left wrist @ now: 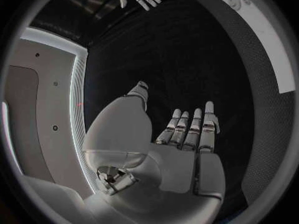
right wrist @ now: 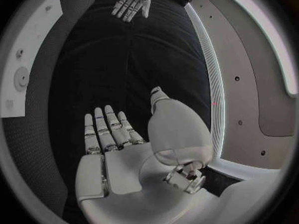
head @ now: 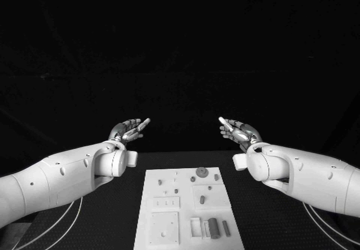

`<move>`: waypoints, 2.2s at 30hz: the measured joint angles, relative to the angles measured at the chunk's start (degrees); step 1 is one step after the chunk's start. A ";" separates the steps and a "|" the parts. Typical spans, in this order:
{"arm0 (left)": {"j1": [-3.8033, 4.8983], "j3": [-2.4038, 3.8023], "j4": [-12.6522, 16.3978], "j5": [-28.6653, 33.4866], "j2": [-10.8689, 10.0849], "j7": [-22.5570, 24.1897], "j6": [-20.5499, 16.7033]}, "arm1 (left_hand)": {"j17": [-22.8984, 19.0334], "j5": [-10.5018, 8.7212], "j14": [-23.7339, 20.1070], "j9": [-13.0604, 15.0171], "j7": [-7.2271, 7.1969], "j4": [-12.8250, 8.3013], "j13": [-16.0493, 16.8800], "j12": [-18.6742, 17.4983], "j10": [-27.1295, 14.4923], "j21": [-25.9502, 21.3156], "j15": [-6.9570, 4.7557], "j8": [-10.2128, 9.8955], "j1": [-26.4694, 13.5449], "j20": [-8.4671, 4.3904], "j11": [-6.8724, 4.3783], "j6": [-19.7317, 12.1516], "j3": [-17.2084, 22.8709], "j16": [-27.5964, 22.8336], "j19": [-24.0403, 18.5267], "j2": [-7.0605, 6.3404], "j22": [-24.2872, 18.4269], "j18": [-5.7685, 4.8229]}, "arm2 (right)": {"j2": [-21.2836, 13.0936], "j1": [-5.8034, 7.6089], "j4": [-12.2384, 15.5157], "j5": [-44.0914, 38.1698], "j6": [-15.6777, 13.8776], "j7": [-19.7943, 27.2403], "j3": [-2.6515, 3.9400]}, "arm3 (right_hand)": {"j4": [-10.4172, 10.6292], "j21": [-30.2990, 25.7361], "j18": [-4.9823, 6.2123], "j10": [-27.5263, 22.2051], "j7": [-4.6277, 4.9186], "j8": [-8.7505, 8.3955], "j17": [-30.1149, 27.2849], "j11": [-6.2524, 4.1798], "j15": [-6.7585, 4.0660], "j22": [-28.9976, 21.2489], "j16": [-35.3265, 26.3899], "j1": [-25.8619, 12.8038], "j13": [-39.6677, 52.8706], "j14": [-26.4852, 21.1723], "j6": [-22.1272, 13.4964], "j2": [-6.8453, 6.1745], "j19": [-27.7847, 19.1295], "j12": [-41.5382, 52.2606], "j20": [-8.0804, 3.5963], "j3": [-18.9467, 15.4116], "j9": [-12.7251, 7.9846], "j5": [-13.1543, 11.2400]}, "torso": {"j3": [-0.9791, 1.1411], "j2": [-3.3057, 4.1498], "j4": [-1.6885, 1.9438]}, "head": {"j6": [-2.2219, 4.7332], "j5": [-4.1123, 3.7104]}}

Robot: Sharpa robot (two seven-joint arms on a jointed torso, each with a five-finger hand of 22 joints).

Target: Assemble the parts on the task board

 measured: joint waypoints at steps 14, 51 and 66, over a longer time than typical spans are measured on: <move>2.29 -2.25 -2.70 -1.91 0.03 -7.10 8.36 | 6.23 0.29 14.09 4.74 2.72 -1.21 2.50 4.67 15.70 3.60 1.47 5.39 5.89 -2.45 2.86 9.04 1.52 8.18 7.24 1.78 1.92 0.50 | 2.95 3.46 -9.48 -8.08 14.27 -10.21 -1.62 | 0.23 2.44 4.49 8.08 0.64 5.58 2.45 1.04 0.12 12.65 5.31 11.95 1.13 10.47 8.61 -1.78 12.38 3.51 -0.03 0.24 4.34 0.22 | -0.01 -0.01 0.00 | -0.46 0.13; 4.33 -1.77 18.25 -9.01 -12.36 -4.85 13.71 | 12.91 0.84 36.91 0.19 4.41 -0.39 2.82 8.58 33.66 7.50 -4.43 4.80 22.18 -8.40 3.58 26.10 1.30 12.81 25.58 2.92 1.00 2.53 | 10.15 1.83 -11.82 -89.34 17.92 -13.39 -1.45 | 0.70 29.27 7.45 31.09 2.59 6.23 22.79 -5.53 -14.06 16.17 43.41 25.63 3.04 55.32 30.05 -3.21 62.67 4.77 -14.11 1.34 3.67 0.21 | -0.09 6.75 4.05 | -1.74 -2.92; 4.32 -1.79 18.35 -9.07 -12.11 -4.72 13.71 | 13.34 0.84 36.90 0.08 4.41 -0.23 2.65 8.32 33.65 7.31 -4.43 4.59 21.88 -8.60 3.59 26.09 1.14 12.47 25.78 2.62 0.97 2.17 | 10.96 0.73 -12.78 -94.18 20.10 -14.19 -1.53 | 0.70 34.62 7.05 31.71 2.53 5.23 24.34 -5.33 -13.81 16.16 48.71 25.63 2.96 55.08 30.52 -3.21 62.63 3.07 -14.76 1.34 3.78 0.21 | -0.49 9.34 5.33 | -1.31 -3.95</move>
